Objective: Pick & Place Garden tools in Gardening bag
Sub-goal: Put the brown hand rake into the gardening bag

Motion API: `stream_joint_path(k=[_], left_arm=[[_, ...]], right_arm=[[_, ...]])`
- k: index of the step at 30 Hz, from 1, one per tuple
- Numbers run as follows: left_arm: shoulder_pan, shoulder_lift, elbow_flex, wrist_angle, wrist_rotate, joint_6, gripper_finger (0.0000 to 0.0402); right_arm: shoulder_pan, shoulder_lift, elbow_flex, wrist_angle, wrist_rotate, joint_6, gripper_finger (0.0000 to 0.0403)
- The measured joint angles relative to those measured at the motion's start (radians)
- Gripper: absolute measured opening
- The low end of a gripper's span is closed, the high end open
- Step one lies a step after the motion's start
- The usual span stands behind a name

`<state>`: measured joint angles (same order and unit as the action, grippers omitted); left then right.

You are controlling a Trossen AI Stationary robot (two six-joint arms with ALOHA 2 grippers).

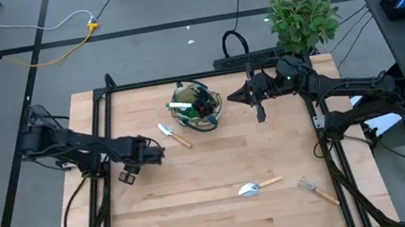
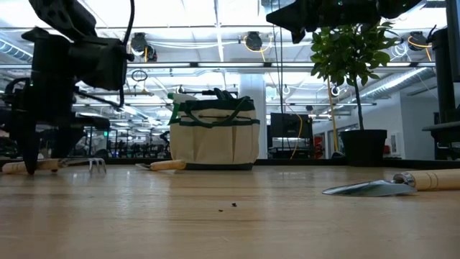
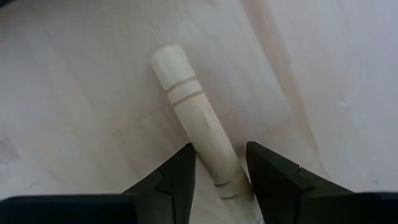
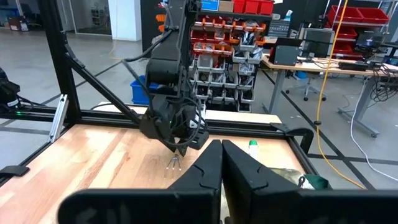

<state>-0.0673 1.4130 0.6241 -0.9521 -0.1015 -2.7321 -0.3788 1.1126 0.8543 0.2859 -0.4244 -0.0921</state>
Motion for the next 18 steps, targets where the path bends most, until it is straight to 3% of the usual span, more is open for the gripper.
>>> stream_joint_path(k=[13,18], left_arm=[[-0.026,0.082,0.004,0.063,-0.049,0.047,0.0148],[-0.026,0.082,0.003,0.067,-0.055,0.108,0.0105]], right_arm=[[-0.007,0.0,0.0,-0.006,0.0,-0.001,0.0],[-0.007,0.0,0.0,-0.007,0.0,0.0,0.0]])
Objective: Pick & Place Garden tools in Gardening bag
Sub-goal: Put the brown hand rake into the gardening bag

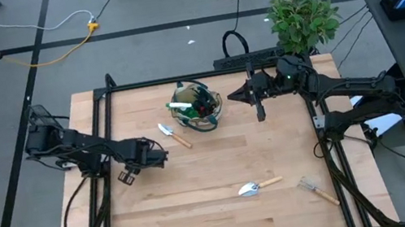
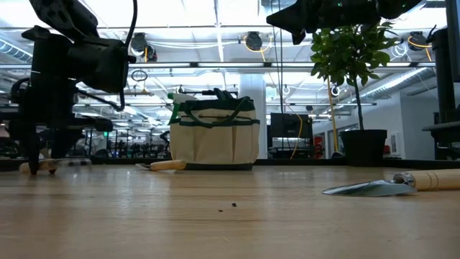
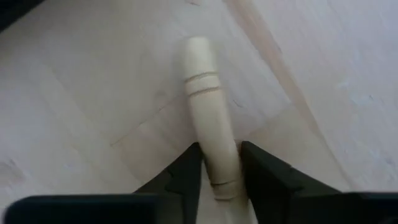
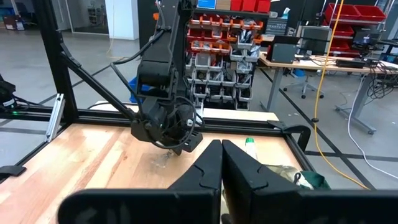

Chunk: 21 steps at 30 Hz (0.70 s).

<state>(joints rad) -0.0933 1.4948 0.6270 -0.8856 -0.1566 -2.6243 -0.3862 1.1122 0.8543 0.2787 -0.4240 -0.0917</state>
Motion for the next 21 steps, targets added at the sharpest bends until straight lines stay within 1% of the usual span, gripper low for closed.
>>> stream_joint_path(k=[3,9,15,21], left_arm=[[0.0,0.0,0.0,0.0,-0.01,0.019,0.007],[0.0,0.001,0.0,0.0,-0.025,0.059,0.007],[0.0,-0.007,-0.002,0.001,-0.033,0.151,0.0072],[-0.004,-0.045,-0.004,-0.007,-0.057,0.253,0.0071]], right_arm=[[0.0,0.0,0.0,0.0,0.001,0.0,0.0],[0.0,0.0,0.0,0.0,0.003,0.0,0.0],[0.0,0.0,0.0,0.0,0.009,0.001,0.0],[0.0,0.0,0.0,0.0,0.011,0.013,0.0]])
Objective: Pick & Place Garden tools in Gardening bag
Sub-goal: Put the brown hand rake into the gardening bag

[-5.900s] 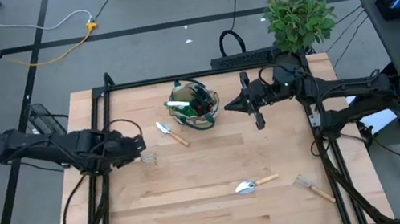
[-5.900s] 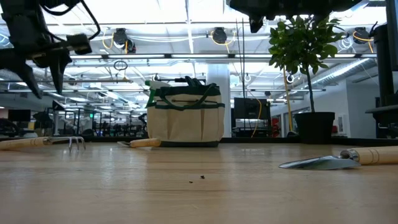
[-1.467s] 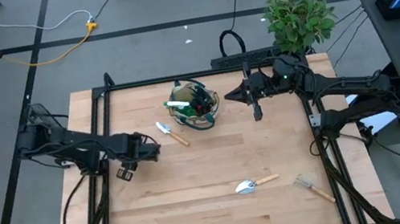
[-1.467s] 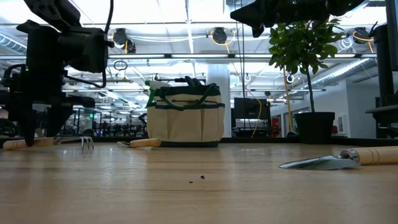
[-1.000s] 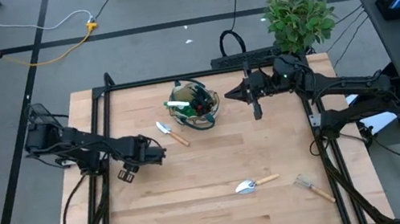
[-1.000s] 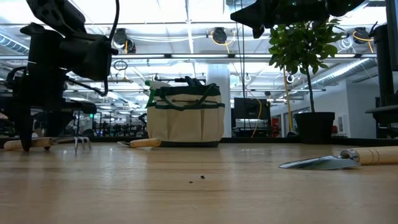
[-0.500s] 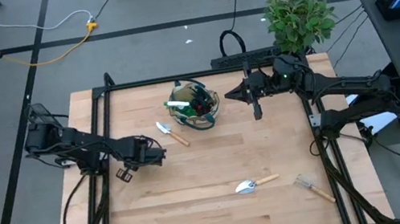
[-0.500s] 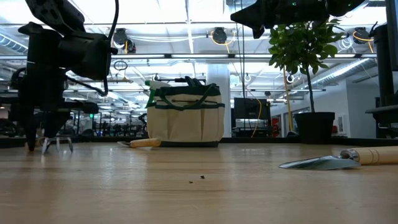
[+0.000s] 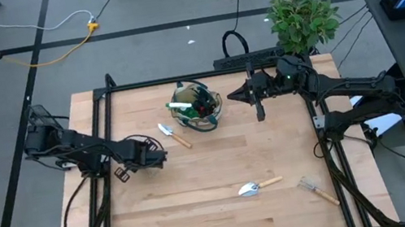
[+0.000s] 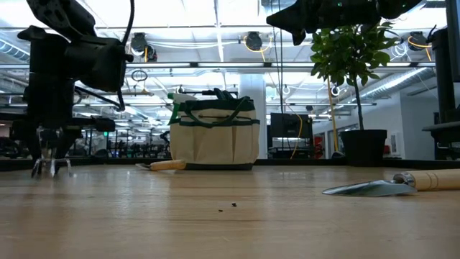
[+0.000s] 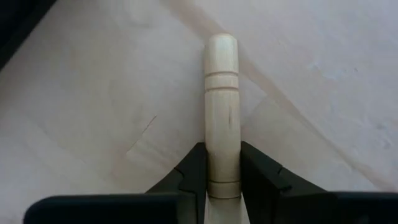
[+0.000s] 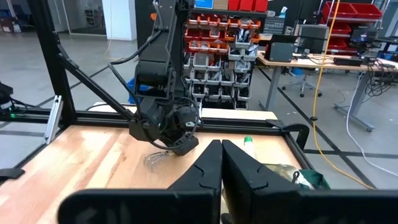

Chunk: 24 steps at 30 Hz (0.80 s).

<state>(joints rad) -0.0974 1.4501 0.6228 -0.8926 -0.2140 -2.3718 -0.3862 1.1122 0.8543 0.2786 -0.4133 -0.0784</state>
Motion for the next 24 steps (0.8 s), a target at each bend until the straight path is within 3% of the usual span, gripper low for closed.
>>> stream_joint_path(k=[5,12,19,24], left_arm=[[-0.001,-0.054,-0.002,-0.014,-0.075,0.085,0.0075],[-0.004,-0.114,-0.002,-0.024,-0.123,0.194,0.0072],[-0.004,-0.195,-0.001,-0.004,-0.16,0.324,0.0073],[-0.005,-0.3,0.0,0.12,-0.298,0.464,0.0071]], right_arm=[[0.0,0.0,0.0,0.0,0.001,0.036,0.0],[0.002,0.0,0.0,0.0,0.077,0.04,0.0],[0.002,0.0,0.0,0.0,0.077,0.041,0.0],[0.002,0.0,0.0,0.0,0.077,0.041,0.0]])
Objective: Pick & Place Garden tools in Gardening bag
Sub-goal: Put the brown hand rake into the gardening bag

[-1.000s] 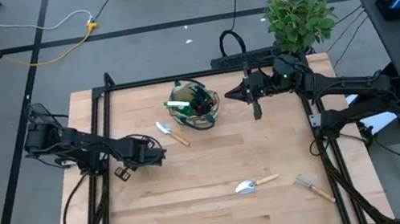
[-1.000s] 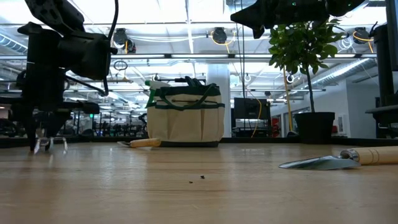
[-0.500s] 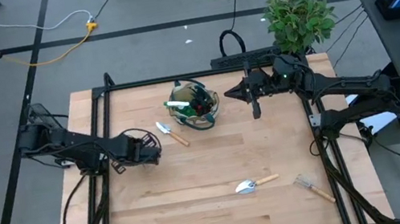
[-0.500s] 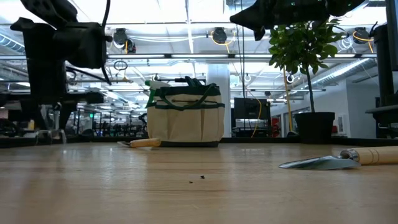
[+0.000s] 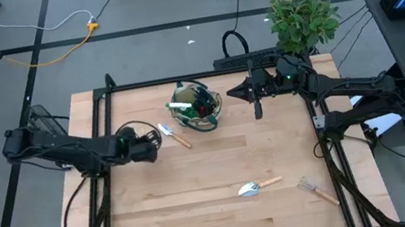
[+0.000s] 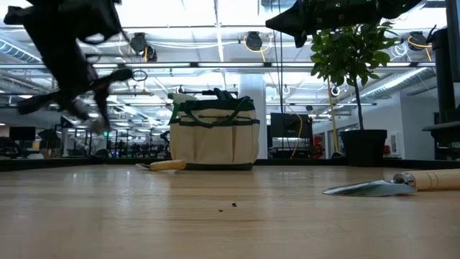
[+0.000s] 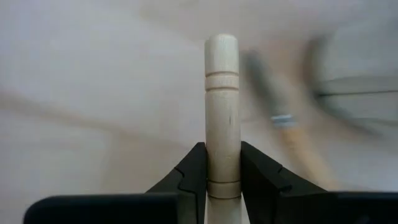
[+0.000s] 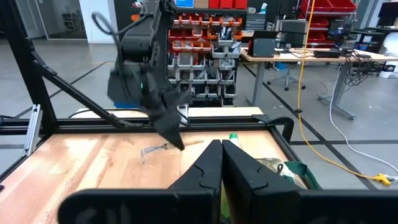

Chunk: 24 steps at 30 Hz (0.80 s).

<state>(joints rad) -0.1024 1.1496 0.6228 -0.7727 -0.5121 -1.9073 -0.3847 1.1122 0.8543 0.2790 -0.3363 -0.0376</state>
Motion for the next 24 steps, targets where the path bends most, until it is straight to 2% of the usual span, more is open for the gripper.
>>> stream_joint_path(k=[6,10,18,24], left_arm=[[0.002,-0.123,0.001,0.265,-0.2,0.246,0.0072],[0.017,-0.177,0.001,0.454,-0.277,0.457,0.0073],[0.123,-0.202,0.002,0.925,-0.279,0.982,0.0074],[0.253,-0.187,0.002,1.125,-0.261,1.249,0.0075]], right_arm=[[0.0,0.0,0.0,0.0,0.0,0.0,0.0],[0.0,0.0,0.0,-0.001,0.0,0.0,0.0],[0.0,0.0,0.0,-0.003,-0.001,0.005,0.0],[0.0,0.0,0.0,-0.007,-0.004,0.027,0.0]])
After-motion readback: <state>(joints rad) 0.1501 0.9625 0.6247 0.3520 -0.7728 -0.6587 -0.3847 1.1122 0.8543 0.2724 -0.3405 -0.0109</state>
